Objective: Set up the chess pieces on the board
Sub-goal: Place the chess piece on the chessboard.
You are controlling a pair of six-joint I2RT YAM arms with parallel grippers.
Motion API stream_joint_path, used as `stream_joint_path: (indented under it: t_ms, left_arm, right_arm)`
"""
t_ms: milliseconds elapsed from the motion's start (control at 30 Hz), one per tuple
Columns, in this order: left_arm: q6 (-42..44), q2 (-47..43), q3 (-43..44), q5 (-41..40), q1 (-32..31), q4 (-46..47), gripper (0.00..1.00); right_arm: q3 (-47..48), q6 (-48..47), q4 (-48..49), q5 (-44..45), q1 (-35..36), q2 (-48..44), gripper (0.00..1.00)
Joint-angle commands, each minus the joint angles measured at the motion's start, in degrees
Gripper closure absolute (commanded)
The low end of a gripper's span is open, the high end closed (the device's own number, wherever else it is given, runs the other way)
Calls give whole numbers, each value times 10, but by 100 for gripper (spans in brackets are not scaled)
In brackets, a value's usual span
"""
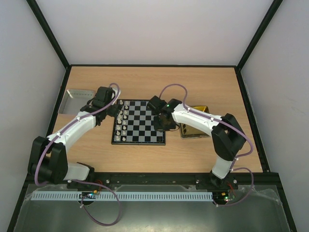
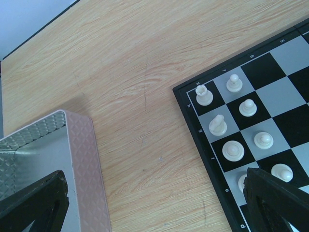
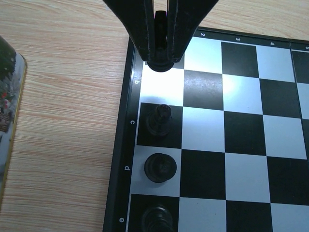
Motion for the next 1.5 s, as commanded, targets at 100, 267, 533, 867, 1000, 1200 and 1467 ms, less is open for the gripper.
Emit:
stream_joint_path:
  t_ms: [100, 267, 533, 867, 1000, 1200, 1467]
  left_arm:
    - [2, -4, 0, -1, -4, -6, 1]
    - [1, -5, -1, 0, -5, -6, 1]
    - [2, -5, -4, 0, -4, -4, 1]
    - [3, -5, -6, -1, -4, -2, 1]
    - [3, -5, -6, -1, -4, -1, 1]
    - [3, -5, -7, -2, -4, -1, 1]
    - [4, -7, -10, -2, -4, 2, 1]
  right_arm:
    - [-13, 2, 22, -9, 4, 14, 98]
    - [-20, 3, 29, -8, 4, 17, 98]
    - [-27, 3, 37, -12, 4, 24, 97]
    - [-37, 7, 46, -13, 4, 28, 95]
    - [-38, 7, 50, -16, 4, 30, 93]
    - [-39, 7, 53, -19, 4, 33, 93]
    - [-42, 9, 57, -19, 4, 35, 93]
